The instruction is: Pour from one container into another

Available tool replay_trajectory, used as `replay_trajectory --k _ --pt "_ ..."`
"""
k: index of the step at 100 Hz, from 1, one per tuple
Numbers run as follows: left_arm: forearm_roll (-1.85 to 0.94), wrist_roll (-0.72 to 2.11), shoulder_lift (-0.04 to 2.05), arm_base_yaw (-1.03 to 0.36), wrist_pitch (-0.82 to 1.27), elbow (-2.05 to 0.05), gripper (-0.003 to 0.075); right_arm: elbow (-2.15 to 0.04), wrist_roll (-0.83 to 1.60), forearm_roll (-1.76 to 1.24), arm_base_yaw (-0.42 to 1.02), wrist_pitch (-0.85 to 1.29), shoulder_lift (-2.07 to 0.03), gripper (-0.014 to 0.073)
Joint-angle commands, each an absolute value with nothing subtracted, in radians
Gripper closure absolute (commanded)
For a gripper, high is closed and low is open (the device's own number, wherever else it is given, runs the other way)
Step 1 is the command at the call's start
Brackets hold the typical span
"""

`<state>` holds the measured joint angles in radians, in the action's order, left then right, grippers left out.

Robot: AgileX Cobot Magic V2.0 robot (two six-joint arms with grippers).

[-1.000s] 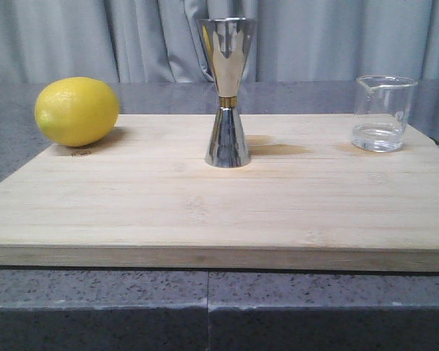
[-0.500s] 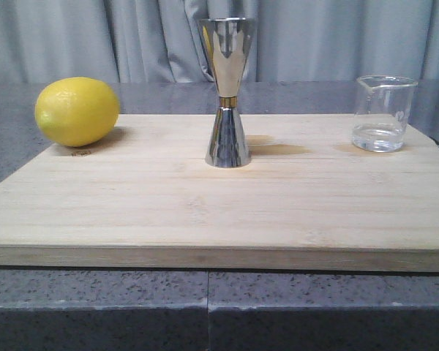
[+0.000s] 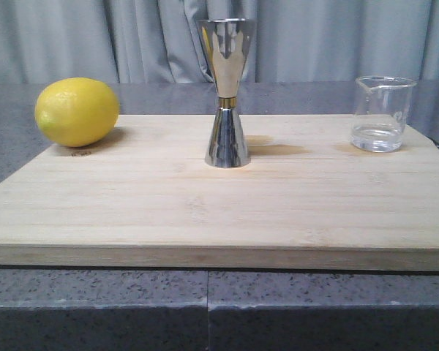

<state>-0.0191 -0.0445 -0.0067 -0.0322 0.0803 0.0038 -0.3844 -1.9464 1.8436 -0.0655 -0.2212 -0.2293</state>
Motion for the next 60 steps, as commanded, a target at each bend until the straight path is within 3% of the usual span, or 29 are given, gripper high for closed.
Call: replay_trajectory --k 1,14,20,31,43,50,60 --pt "-0.025 -0.042 -0.028 -0.036 0.000 0.032 0.0739 -0.377 -1.937 1.859 -0.071 -0.154 -0.160 0.0665" --pt "-0.025 -0.042 -0.028 -0.036 0.000 0.032 0.0739 -0.318 -1.860 1.783 -0.071 -0.146 -0.077 0.0665" --pt "-0.025 -0.042 -0.028 -0.036 0.000 0.032 0.0739 -0.279 -1.562 1.548 -0.071 -0.134 -0.050 0.0665" --pt "-0.025 -0.042 -0.028 -0.036 0.000 0.032 0.0739 -0.208 -0.915 0.858 -0.071 -0.098 -0.007 0.0665" --pt "-0.025 -0.042 -0.028 -0.036 0.000 0.032 0.0739 -0.176 -0.281 0.254 -0.071 0.065 0.027 0.0665" --pt "-0.025 -0.042 -0.028 -0.036 0.000 0.032 0.0739 -0.165 -0.074 0.079 -0.071 0.112 0.027 0.0665" --pt "-0.025 -0.042 -0.028 -0.036 0.000 0.032 0.0739 -0.126 -0.036 0.056 -0.071 0.072 0.027 0.0665"
